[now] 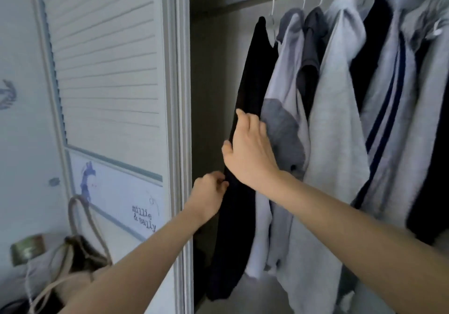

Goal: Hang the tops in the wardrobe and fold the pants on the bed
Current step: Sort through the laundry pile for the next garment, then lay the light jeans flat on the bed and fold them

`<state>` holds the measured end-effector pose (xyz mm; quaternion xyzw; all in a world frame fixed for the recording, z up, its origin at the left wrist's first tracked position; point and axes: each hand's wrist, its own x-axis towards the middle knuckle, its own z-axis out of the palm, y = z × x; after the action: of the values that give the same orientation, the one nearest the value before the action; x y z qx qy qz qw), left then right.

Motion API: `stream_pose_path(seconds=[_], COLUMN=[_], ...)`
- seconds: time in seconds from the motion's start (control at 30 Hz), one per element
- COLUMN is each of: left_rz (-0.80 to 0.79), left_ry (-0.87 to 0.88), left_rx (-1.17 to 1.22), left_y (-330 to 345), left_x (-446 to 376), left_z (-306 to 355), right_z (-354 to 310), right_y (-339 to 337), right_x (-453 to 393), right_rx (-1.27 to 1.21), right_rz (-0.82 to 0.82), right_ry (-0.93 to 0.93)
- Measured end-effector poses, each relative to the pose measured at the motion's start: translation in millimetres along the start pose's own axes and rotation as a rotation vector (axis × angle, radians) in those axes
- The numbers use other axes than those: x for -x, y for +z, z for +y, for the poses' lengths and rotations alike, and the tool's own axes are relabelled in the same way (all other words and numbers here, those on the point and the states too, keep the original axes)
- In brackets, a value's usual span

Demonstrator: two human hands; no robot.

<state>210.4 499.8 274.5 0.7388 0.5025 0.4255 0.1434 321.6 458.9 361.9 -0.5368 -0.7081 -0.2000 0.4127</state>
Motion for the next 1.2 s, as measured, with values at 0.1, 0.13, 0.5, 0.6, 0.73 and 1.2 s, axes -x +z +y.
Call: stream_pose_path(seconds=[0.1,0.13,0.5,0.6,0.73,1.2], left_rz=[-0.008,0.011,-0.043,-0.038,0.020,-0.264], left_ry=[-0.136,-0.174,-0.600,-0.741,-0.940,-1.222], left_rx=[0.070,0.060,-0.326,-0.359,-0.368,-0.377], left_y=[-5.4,-7.6,-29.3,-44.1,-73.8,-94.6], left_x=[54.0,70.9,364.5,432.3,518.9,635.4], left_z=[-7.4,-8.5,-43.0,-58.6,-82.2,-190.3], right_z=[-5.4,-5.0,-37.3,-46.3,-76.3,-237.0], right_y=[4.9,7.0,8.3,7.5,9.0,120.0], right_x=[61.4,79.3,303.7,354.6,409.9,423.6], right_rx=[-0.157,-0.190,-0.574,-0.640,-0.722,-0.443], right_rz=[-0.093,-0.144,-0.703,-0.819,-0.988,-1.054], right_ry=[0.029,0.033,-0.040,-0.086,-0.130,-0.062])
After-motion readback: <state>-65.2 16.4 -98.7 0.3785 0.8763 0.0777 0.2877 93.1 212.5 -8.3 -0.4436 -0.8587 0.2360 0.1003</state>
